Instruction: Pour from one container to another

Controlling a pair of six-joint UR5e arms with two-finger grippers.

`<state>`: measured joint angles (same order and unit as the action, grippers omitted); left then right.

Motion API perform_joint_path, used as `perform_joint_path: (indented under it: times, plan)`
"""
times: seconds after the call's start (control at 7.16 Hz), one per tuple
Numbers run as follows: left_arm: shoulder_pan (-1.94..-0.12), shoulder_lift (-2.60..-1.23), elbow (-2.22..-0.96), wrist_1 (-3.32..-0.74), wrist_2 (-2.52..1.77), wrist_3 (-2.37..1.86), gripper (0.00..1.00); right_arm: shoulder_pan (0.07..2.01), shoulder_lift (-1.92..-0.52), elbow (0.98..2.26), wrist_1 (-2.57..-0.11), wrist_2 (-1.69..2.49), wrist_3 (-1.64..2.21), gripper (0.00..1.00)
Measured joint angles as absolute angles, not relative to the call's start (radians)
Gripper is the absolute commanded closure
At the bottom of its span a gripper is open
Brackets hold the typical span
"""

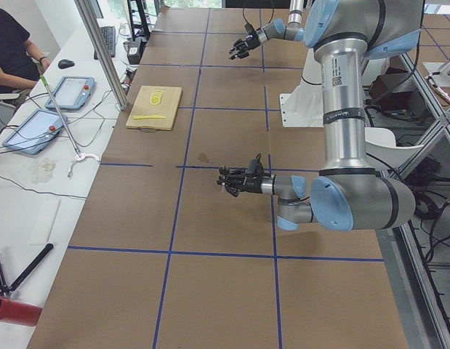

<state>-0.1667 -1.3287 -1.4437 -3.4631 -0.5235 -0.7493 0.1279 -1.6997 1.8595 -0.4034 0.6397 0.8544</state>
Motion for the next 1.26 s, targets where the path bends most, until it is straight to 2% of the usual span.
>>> perform_joint_path:
  times: [1.26]
  plan:
    - [-0.109, -1.331, -1.419, -3.291, -0.450, -0.945, 1.00, 0.127, -1.691, 1.861, -0.402, 0.641, 0.857, 1.00]
